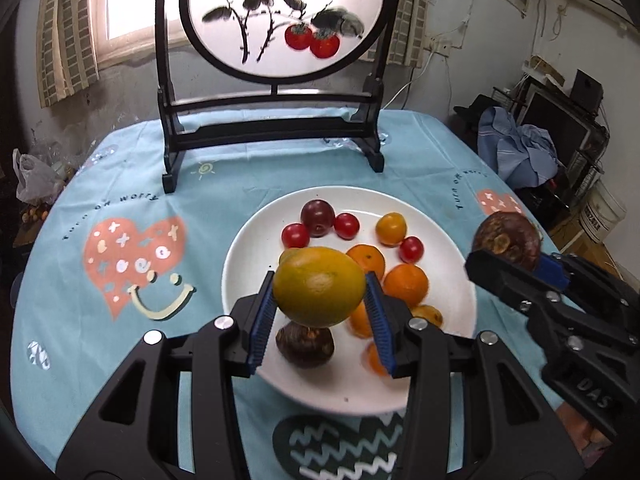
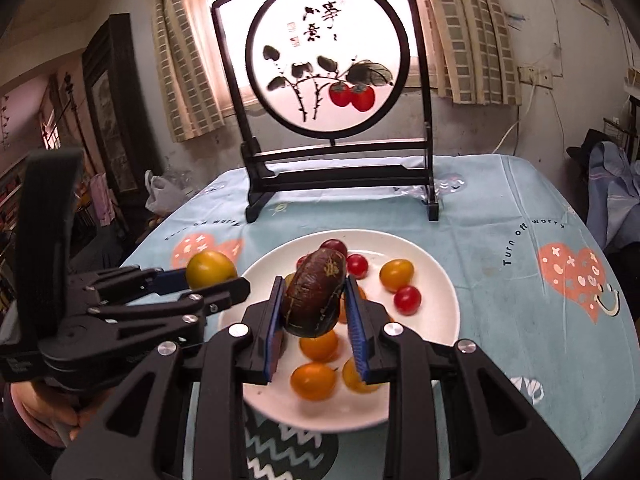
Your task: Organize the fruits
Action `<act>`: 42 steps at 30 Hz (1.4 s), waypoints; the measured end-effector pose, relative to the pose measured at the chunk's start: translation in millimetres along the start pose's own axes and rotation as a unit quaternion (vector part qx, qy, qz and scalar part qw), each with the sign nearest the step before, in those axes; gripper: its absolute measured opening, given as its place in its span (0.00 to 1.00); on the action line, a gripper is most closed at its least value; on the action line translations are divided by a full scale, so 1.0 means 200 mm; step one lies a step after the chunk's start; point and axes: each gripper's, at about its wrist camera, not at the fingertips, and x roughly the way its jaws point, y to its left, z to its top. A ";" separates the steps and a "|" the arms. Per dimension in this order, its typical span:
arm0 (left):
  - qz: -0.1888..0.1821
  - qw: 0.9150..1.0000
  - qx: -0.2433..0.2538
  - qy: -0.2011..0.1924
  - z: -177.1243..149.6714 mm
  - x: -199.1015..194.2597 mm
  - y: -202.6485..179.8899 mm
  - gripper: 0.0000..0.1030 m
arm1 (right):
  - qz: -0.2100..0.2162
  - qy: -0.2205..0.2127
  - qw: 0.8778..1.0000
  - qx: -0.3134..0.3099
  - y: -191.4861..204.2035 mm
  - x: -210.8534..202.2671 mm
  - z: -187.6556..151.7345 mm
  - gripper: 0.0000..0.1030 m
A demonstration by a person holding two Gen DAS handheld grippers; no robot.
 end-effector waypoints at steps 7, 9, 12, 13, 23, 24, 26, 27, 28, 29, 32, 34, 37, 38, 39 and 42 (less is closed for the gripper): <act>0.015 0.999 -0.018 0.029 0.08 0.28 0.06 0.43 | -0.007 0.023 1.000 0.002 -0.07 0.22 0.04 0.29; 0.021 0.999 -0.020 0.033 0.10 0.33 0.07 0.43 | -0.011 0.034 0.999 0.003 -0.09 0.29 0.04 0.29; 0.027 0.999 -0.022 0.041 0.11 0.40 0.09 0.43 | -0.014 0.048 0.999 0.005 -0.12 0.37 0.03 0.29; 0.028 0.998 -0.023 0.043 0.11 0.42 0.09 0.43 | -0.014 0.052 0.999 0.005 -0.12 0.39 0.03 0.29; 0.050 0.997 -0.024 0.051 0.08 0.49 0.11 0.56 | -0.025 0.085 0.996 0.003 -0.14 0.51 -0.02 0.31; 0.055 0.997 -0.023 0.043 0.08 0.46 0.10 0.65 | -0.024 0.080 0.996 0.002 -0.14 0.49 -0.02 0.31; 0.066 0.997 -0.014 0.024 0.08 0.41 0.09 0.70 | -0.027 0.072 0.997 -0.004 -0.13 0.46 -0.01 0.36; 0.070 0.997 -0.007 0.018 0.09 0.38 0.07 0.71 | -0.033 0.069 0.997 -0.008 -0.12 0.44 -0.01 0.42; 0.077 0.997 -0.002 0.014 0.09 0.36 0.06 0.71 | -0.037 0.065 0.997 -0.009 -0.11 0.41 0.00 0.46; 0.082 0.997 0.003 0.010 0.10 0.32 0.05 0.74 | -0.035 0.060 0.998 -0.012 -0.11 0.37 0.01 0.47; 0.084 0.996 0.006 -0.014 0.09 0.17 0.03 0.83 | -0.028 0.044 0.998 -0.024 -0.07 0.24 0.02 0.51; 0.092 0.995 0.011 -0.034 0.08 0.04 0.01 0.87 | -0.028 0.029 0.999 -0.028 -0.04 0.12 0.02 0.61; 0.095 0.994 0.028 -0.052 0.02 -0.15 -0.04 0.94 | -0.017 0.024 0.999 -0.044 0.01 -0.04 -0.03 0.62; 0.094 0.994 0.030 -0.057 -0.01 -0.20 -0.05 0.95 | -0.016 0.024 0.998 -0.049 0.03 -0.09 -0.05 0.63; 0.093 0.993 0.033 -0.059 -0.05 -0.26 -0.05 0.96 | -0.015 0.027 0.998 -0.054 0.05 -0.14 -0.08 0.70; 0.086 0.994 0.036 -0.051 -0.18 -0.39 -0.07 0.97 | -0.016 0.022 0.998 -0.058 0.10 -0.29 -0.22 0.94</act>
